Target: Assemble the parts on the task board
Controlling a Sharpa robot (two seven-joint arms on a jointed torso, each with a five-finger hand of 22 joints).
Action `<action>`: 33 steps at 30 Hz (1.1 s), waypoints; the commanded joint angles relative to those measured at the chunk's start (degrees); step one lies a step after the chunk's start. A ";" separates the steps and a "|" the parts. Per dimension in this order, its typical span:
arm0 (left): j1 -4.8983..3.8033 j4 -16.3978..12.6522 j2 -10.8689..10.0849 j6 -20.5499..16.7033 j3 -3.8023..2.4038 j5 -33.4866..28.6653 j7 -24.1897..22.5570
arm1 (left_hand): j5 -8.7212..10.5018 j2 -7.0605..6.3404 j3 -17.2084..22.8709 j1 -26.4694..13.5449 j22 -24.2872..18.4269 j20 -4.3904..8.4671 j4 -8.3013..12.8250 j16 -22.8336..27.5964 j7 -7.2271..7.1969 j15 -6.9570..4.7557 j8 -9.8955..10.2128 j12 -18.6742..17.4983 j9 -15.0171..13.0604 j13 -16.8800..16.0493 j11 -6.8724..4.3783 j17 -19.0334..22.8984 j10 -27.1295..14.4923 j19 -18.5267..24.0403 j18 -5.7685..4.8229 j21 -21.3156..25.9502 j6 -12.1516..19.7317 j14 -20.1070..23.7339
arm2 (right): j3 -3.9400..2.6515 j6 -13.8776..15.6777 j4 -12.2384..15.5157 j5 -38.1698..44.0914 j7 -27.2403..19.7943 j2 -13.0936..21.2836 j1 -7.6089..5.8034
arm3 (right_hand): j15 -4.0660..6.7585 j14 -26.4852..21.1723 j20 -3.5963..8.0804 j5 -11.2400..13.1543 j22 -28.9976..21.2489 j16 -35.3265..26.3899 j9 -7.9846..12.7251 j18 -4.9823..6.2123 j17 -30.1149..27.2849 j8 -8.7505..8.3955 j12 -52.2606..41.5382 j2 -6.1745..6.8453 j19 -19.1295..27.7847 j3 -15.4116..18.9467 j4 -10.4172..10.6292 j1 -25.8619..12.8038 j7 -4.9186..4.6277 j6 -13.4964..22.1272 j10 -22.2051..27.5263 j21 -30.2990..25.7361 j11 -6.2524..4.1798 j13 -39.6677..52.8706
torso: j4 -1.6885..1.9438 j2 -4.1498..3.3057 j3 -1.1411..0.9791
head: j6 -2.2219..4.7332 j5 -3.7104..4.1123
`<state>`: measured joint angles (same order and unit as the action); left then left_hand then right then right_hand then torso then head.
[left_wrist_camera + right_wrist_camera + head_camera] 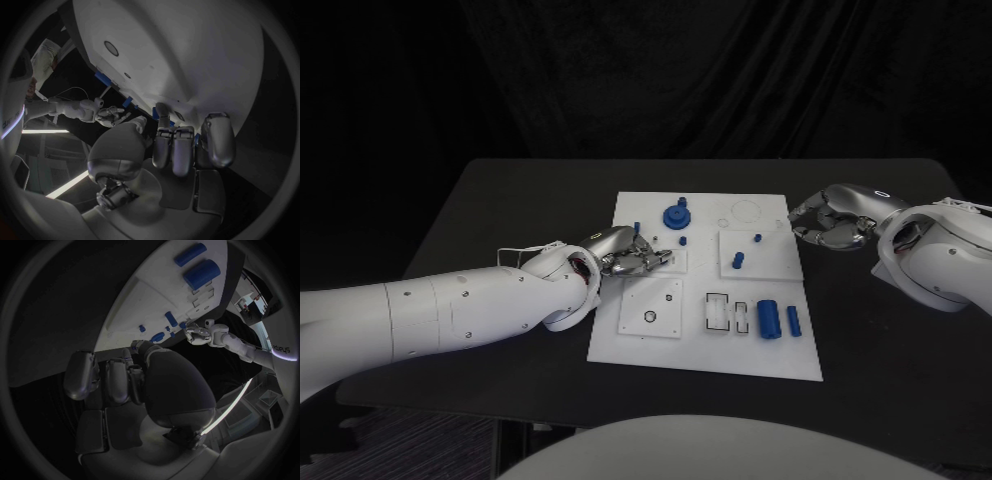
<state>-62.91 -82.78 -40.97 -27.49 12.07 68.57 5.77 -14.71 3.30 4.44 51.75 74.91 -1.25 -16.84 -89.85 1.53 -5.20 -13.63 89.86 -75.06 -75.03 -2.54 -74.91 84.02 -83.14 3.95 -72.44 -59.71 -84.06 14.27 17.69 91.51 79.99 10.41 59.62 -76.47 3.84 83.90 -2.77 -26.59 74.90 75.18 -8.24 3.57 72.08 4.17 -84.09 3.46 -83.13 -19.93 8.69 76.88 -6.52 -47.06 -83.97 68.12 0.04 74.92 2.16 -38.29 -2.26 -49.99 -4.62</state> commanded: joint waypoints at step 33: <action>-7.41 -9.57 -6.55 -2.18 0.08 -5.07 2.08 | -6.56 1.61 -2.82 10.97 9.90 -0.77 0.18 -0.15 0.63 0.81 -1.89 0.14 -0.73 -14.97 0.86 -15.09 5.98 0.20 -0.02 0.39 5.54 -5.94 | -0.04 0.13 -0.88 -0.08 0.82 -0.49 0.14 | -0.40 1.86 -0.02 -0.25 8.80 -0.33 0.09 0.99 -0.14 -0.04 0.38 0.13 0.61 -0.45 0.04 -0.63 0.10 -0.33 0.08 -0.39 0.41 8.39 | -0.38 0.78 -0.45 | -0.01 -1.31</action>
<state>-69.97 -92.17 -47.79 -33.17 12.19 68.73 6.10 -20.99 4.88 1.34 62.14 74.91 -1.76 -16.66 -89.85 2.04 -4.80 -15.78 89.86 -74.94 -75.03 -2.13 -74.91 84.04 -83.04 3.95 -72.30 -54.45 -84.06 14.27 17.57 90.73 79.92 10.46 59.17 -76.46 3.84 83.90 -2.98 -26.59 74.90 75.18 -8.21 3.57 72.01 4.17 -84.09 3.46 -82.92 -19.92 8.69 76.88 -6.52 -47.06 -83.97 68.12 0.04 74.91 1.98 -37.84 -2.47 -49.99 -5.75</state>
